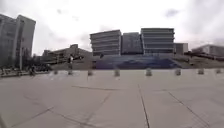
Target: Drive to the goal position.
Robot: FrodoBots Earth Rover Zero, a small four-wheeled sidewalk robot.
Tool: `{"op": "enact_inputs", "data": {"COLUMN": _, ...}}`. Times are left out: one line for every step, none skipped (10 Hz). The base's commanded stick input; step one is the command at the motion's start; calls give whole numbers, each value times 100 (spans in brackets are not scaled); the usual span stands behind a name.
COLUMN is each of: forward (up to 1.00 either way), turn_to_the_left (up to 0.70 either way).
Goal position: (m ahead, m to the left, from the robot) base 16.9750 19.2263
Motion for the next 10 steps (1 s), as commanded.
{"op": "enact_inputs", "data": {"forward": 70, "turn_to_the_left": 2}}
{"op": "enact_inputs", "data": {"forward": 70, "turn_to_the_left": 2}}
{"op": "enact_inputs", "data": {"forward": 70, "turn_to_the_left": 2}}
{"op": "enact_inputs", "data": {"forward": 70, "turn_to_the_left": 2}}
{"op": "enact_inputs", "data": {"forward": 70, "turn_to_the_left": 2}}
{"op": "enact_inputs", "data": {"forward": 70, "turn_to_the_left": 2}}
{"op": "enact_inputs", "data": {"forward": 70, "turn_to_the_left": 2}}
{"op": "enact_inputs", "data": {"forward": 70, "turn_to_the_left": 2}}
{"op": "enact_inputs", "data": {"forward": 70, "turn_to_the_left": 2}}
{"op": "enact_inputs", "data": {"forward": 70, "turn_to_the_left": 2}}
